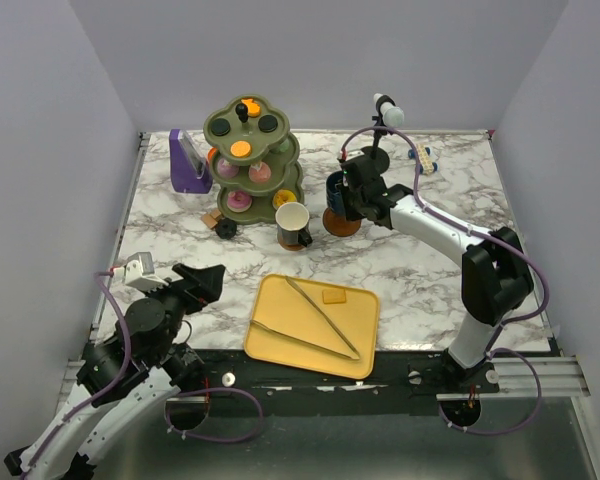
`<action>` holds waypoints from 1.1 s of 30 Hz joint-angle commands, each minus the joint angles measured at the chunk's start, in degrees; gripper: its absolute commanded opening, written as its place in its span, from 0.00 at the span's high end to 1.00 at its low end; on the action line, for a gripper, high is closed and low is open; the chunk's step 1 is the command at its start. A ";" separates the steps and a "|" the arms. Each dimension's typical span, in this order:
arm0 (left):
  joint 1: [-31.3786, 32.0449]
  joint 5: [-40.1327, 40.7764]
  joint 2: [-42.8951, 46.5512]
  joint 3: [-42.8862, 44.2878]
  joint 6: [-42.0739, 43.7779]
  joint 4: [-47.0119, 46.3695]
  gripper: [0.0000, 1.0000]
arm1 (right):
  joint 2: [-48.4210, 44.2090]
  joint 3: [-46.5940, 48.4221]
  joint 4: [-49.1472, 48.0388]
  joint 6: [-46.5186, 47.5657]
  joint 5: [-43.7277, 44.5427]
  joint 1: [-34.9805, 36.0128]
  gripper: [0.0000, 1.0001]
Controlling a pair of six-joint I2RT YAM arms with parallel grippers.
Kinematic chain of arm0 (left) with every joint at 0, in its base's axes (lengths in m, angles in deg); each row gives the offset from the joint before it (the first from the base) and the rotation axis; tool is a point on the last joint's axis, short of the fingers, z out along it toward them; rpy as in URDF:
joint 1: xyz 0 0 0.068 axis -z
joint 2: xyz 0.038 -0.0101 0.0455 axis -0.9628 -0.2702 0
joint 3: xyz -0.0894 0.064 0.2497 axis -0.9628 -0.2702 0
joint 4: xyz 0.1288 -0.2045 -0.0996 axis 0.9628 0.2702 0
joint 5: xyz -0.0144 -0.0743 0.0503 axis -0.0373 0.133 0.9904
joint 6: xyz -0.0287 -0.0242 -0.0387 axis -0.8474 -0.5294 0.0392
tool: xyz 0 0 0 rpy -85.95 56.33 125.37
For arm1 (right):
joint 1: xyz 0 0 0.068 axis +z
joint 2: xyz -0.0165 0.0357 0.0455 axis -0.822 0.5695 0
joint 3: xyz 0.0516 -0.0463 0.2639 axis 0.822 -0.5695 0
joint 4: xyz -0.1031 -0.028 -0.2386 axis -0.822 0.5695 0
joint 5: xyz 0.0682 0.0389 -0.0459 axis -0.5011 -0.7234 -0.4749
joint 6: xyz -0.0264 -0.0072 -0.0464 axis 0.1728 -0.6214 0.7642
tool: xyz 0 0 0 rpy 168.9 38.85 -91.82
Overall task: Serve the afternoon tea
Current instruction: Place the cup on the coaster.
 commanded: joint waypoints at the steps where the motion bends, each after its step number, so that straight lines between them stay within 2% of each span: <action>1: -0.30 -2.04 0.34 -1.10 -0.55 -0.82 0.01 | -1.36 -0.49 -5.14 1.25 -0.99 -0.42 1.00; 7: -0.30 -2.64 0.77 -2.91 -1.26 -0.45 0.01 | -2.13 -3.57 -7.54 -0.36 -0.92 -0.53 1.00; 33: -0.30 -5.78 -0.83 -7.65 -2.92 -3.13 0.01 | 3.78 -4.83 -9.89 -1.25 -2.32 -1.23 1.00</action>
